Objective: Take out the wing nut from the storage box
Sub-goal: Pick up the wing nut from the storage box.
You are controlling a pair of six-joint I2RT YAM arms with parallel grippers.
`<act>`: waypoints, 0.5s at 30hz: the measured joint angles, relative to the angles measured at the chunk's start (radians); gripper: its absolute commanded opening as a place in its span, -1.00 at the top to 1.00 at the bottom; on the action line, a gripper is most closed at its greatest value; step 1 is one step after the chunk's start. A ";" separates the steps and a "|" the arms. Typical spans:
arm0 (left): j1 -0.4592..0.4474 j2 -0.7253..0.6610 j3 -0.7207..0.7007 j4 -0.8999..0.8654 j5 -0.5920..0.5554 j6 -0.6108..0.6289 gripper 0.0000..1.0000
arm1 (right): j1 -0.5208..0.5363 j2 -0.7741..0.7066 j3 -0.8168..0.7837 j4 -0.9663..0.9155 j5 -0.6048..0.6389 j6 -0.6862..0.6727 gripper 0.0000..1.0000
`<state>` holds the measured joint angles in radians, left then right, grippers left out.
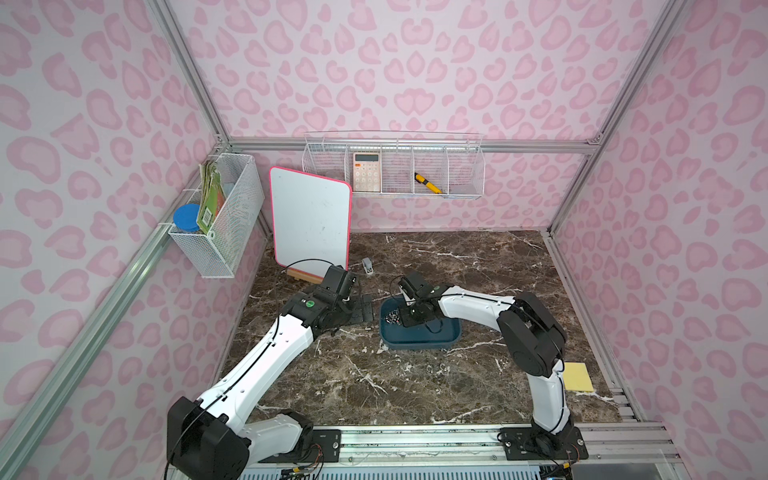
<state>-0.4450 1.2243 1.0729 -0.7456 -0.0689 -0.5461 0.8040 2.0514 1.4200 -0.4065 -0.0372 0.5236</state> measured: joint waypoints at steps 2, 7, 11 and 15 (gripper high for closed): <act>0.000 0.000 0.000 0.000 0.000 0.000 -0.98 | 0.000 -0.010 -0.002 -0.004 0.001 0.000 0.86; 0.000 0.000 0.000 0.000 -0.002 0.000 -0.98 | 0.000 -0.055 -0.011 -0.024 0.013 0.001 0.87; 0.000 0.000 -0.003 0.001 0.000 0.000 -0.99 | 0.001 -0.100 -0.029 -0.037 0.039 0.004 0.87; 0.000 0.000 -0.009 0.002 0.002 0.000 -0.98 | 0.012 -0.139 -0.051 -0.059 0.080 0.004 0.87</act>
<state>-0.4450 1.2240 1.0637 -0.7433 -0.0669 -0.5465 0.8162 1.9125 1.3693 -0.4656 0.0433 0.5278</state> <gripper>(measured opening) 0.993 0.075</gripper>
